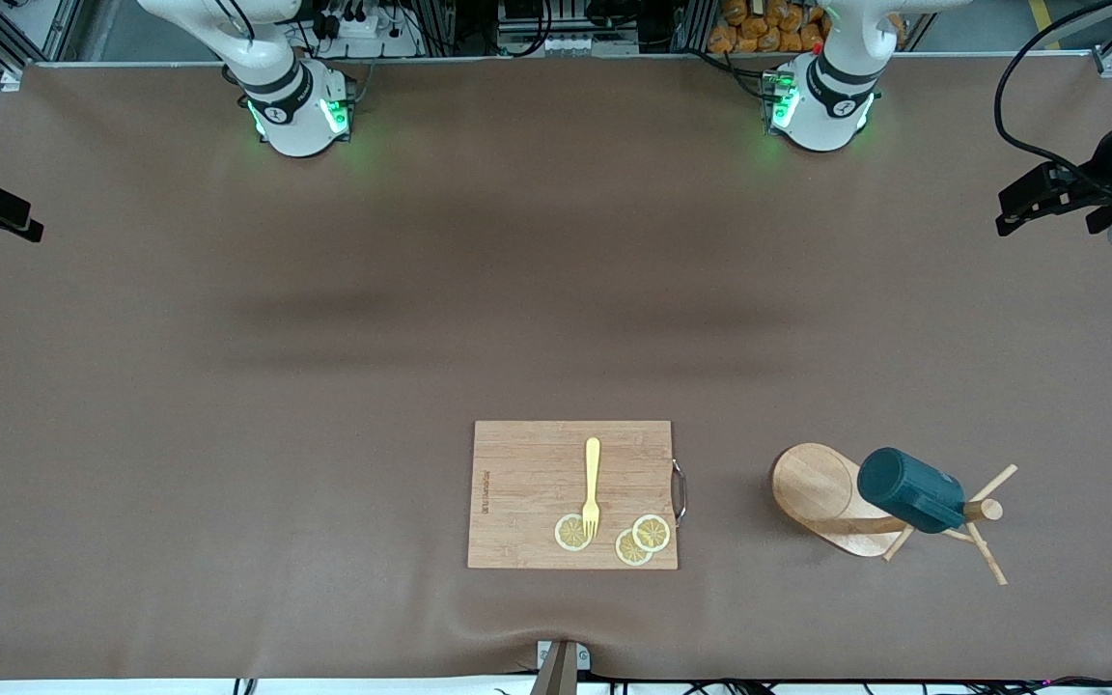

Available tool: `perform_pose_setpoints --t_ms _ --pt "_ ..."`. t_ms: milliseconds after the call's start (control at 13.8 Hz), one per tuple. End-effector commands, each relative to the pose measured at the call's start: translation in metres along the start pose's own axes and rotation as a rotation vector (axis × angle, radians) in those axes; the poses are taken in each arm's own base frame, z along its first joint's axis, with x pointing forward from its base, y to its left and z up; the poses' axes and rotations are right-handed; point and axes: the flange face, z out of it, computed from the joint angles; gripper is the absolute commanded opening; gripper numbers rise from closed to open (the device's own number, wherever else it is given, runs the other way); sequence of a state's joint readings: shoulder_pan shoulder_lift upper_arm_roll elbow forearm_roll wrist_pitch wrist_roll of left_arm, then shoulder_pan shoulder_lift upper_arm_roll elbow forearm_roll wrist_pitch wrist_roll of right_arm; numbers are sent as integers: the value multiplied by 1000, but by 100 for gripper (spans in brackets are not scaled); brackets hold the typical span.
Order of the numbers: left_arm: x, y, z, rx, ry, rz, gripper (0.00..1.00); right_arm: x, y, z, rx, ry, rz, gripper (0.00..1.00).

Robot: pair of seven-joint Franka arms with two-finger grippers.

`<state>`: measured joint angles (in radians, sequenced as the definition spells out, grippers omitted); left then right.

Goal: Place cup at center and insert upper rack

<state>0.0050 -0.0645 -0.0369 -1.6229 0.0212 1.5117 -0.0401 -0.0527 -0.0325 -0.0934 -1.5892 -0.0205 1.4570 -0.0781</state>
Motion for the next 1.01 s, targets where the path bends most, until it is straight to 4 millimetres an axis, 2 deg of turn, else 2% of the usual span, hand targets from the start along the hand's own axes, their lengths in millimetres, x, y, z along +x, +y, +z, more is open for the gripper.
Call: perform_pose_setpoints --t_ms 0,362,579,797,942 --pt "2 2 -5 11 7 -5 100 3 2 -4 2 3 10 100" --pt "8 27 2 13 17 40 100 3 3 -4 3 2 13 100" --pt "8 28 -1 13 21 43 100 3 3 -4 3 2 13 100" --pt "7 17 -2 13 19 37 100 3 3 -4 3 2 13 100" --pt "4 18 -6 13 25 39 100 3 3 -4 3 2 13 100"
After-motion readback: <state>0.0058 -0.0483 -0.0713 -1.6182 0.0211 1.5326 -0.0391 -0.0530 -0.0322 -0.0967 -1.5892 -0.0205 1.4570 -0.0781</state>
